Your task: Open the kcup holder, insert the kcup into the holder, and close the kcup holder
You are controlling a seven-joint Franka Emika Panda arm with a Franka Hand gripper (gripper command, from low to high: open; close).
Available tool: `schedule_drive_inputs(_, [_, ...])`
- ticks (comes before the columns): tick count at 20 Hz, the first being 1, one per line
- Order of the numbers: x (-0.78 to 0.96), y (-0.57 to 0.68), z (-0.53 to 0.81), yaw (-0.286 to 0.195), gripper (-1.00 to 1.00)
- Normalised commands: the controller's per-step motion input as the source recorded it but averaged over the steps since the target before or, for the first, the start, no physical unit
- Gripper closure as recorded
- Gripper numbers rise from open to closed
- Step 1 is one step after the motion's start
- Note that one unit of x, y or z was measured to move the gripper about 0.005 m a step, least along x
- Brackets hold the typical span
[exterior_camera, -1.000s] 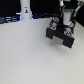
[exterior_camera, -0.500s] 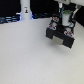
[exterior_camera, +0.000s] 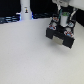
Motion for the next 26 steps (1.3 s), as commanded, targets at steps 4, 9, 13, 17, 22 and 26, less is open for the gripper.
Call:
schedule_drive_inputs(4, [-0.53,0.0,0.0,-0.013,1.0])
schedule_drive_inputs(9, [-0.24,0.01,-0.03,-0.001,1.0])
schedule_drive_inputs(13, [0.04,0.04,-0.13,0.007,1.0])
schedule_drive_inputs(17, [0.18,0.08,-0.04,0.004,1.0])
schedule_drive_inputs(22, [0.1,0.02,-0.01,-0.002,1.0])
schedule_drive_inputs(26, [-0.04,0.12,-0.01,0.002,1.0])
